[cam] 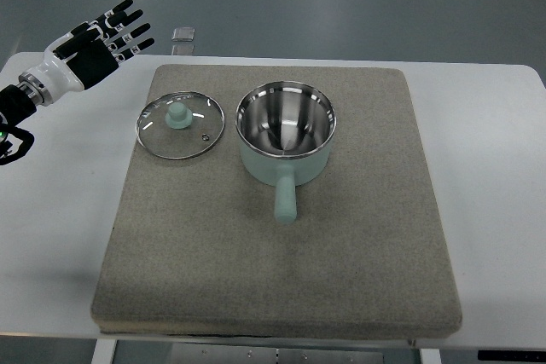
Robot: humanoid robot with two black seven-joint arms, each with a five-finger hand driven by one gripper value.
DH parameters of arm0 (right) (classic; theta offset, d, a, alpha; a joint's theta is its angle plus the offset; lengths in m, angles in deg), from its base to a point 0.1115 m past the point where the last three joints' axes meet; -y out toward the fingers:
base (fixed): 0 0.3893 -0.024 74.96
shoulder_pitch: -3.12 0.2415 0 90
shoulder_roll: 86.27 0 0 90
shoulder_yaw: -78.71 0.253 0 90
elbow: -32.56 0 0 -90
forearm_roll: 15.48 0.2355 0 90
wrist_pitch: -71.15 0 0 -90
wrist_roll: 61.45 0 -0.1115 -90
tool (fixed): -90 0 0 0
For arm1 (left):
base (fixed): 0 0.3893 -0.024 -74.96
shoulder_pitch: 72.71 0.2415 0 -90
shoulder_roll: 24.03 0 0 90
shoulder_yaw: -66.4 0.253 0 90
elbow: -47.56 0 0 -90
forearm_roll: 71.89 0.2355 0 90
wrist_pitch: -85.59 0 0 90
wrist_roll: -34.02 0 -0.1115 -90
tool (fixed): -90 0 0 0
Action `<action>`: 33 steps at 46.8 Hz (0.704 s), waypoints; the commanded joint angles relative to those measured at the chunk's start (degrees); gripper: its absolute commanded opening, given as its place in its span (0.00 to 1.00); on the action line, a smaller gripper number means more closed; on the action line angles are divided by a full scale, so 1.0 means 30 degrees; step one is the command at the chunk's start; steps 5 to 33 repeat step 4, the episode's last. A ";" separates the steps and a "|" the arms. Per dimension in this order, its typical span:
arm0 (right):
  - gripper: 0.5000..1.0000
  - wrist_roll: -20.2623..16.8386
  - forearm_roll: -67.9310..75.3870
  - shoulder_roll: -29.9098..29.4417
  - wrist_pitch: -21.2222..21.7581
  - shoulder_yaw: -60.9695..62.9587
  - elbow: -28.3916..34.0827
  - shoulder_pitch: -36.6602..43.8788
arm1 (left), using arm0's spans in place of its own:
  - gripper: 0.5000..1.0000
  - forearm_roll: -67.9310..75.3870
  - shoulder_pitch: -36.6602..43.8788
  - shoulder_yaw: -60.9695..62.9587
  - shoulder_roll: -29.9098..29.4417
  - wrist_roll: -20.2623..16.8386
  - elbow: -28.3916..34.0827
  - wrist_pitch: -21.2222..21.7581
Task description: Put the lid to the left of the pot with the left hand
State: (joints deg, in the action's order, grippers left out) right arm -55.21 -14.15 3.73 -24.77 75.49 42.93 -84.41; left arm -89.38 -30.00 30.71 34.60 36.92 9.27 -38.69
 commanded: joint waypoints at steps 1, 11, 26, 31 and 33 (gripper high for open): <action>0.84 0.0000 -0.0005 0.0000 -0.0019 -0.0010 -0.0001 -0.0001 | 0.99 -0.0001 0.0003 -0.0030 -0.0001 0.0000 -0.0011 0.0000; 0.84 0.0000 -0.0005 0.0000 0.0010 -0.0010 -0.0001 -0.0001 | 0.99 -0.0001 0.0003 -0.0030 -0.0001 0.0000 -0.0011 0.0000; 0.84 0.0000 -0.0005 0.0000 0.0010 -0.0010 -0.0001 -0.0001 | 0.99 -0.0001 0.0003 -0.0030 -0.0001 0.0000 -0.0011 0.0000; 0.84 0.0000 -0.0005 0.0000 0.0010 -0.0010 -0.0001 -0.0001 | 0.99 -0.0001 0.0003 -0.0030 -0.0001 0.0000 -0.0011 0.0000; 0.84 0.0000 -0.0005 0.0000 0.0010 -0.0010 -0.0001 -0.0001 | 0.99 -0.0001 0.0003 -0.0030 -0.0001 0.0000 -0.0011 0.0000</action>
